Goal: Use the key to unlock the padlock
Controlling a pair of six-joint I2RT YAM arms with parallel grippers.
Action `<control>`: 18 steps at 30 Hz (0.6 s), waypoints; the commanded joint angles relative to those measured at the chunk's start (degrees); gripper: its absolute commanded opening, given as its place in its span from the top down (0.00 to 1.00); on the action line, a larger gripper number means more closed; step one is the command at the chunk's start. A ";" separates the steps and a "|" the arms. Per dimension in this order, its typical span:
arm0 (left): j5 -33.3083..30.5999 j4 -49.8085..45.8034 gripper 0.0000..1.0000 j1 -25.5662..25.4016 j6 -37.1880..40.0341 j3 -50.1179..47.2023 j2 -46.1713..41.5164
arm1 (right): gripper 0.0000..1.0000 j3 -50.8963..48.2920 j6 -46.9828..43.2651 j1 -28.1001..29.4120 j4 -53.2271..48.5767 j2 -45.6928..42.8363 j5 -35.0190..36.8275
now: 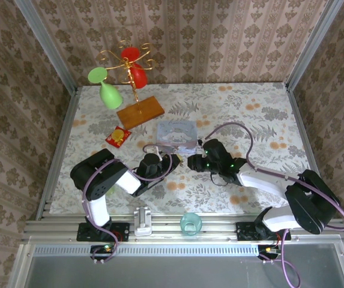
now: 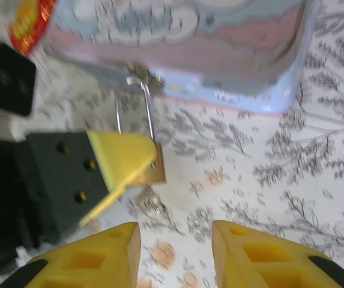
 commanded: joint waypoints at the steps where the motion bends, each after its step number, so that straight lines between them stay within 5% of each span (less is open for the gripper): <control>1: 0.28 2.26 1.00 -0.11 0.07 1.20 -1.88 | 0.65 2.73 -5.48 1.93 -6.28 4.13 2.50; 18: 0.30 6.80 1.00 -1.25 -3.13 0.77 0.66 | 0.66 -0.29 2.91 1.87 19.56 14.71 -11.64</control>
